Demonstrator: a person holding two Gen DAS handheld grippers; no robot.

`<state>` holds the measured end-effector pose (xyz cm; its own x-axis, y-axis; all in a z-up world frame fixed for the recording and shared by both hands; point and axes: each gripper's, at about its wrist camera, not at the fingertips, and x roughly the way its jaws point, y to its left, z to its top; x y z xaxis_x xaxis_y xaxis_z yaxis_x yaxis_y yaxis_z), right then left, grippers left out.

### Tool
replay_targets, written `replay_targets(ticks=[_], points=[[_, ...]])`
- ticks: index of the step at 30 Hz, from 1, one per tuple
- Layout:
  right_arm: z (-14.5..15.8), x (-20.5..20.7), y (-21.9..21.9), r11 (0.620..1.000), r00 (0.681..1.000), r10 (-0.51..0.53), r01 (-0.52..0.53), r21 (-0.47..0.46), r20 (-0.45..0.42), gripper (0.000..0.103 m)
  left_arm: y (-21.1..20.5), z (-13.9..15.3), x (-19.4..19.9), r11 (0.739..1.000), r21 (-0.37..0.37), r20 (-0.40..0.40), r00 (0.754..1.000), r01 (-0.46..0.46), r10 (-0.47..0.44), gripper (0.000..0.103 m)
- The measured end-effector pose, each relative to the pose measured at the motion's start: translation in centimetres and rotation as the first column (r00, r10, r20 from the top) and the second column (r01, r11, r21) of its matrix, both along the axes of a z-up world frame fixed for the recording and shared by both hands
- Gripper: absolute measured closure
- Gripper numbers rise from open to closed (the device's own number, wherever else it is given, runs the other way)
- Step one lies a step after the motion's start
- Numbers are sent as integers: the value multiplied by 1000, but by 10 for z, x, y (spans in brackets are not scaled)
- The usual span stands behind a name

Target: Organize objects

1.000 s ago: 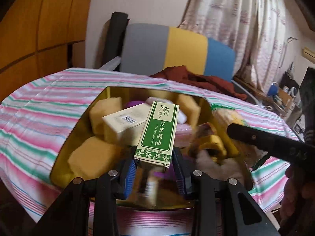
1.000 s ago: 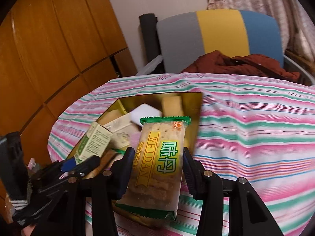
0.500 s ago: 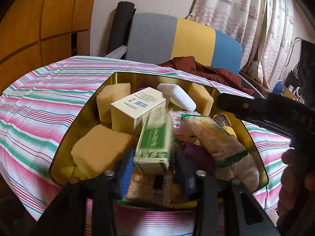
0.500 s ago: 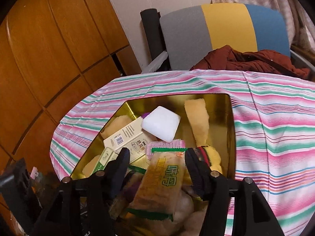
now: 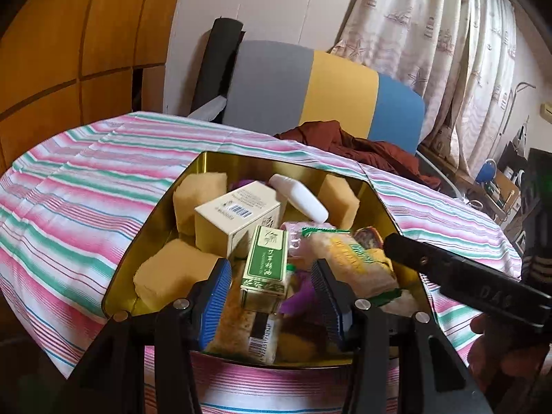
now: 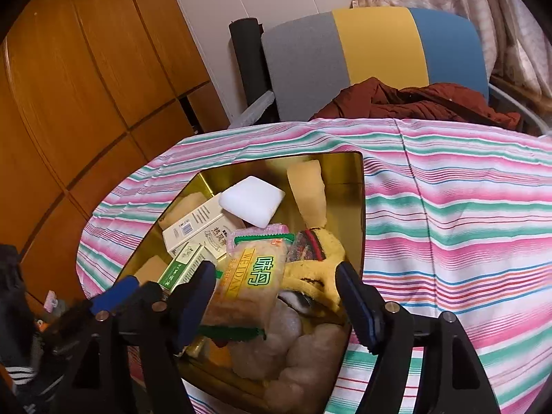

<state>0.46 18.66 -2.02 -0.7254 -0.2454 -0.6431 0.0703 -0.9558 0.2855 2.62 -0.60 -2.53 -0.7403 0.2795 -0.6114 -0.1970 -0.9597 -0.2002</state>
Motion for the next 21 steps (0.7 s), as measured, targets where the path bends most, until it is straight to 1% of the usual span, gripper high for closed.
replay_targets(ticks=[6, 8, 11, 12, 13, 21], points=[[3, 4, -4, 999, 1000, 5, -5, 37, 3, 24, -1, 8, 5, 1000, -14, 6, 1000, -8, 8, 53], [5, 5, -6, 999, 1000, 7, -8, 43, 4, 20, -4, 11, 6, 1000, -17, 15, 1000, -27, 27, 53], [7, 7, -8, 999, 1000, 3, -3, 50, 4, 9, -6, 14, 5, 994, -73, 23, 997, -78, 80, 52], [8, 7, -8, 999, 1000, 0, 0, 52, 4, 2, -7, 15, 5, 991, -93, 26, 995, -92, 94, 52], [10, 8, -9, 998, 1000, -6, 6, 55, 4, 0, -7, 15, 5, 989, -106, 29, 994, -101, 105, 52], [18, 10, -15, 992, 999, -43, 42, 118, 5, 0, -12, 24, 10, 977, -156, 47, 987, -144, 153, 52]])
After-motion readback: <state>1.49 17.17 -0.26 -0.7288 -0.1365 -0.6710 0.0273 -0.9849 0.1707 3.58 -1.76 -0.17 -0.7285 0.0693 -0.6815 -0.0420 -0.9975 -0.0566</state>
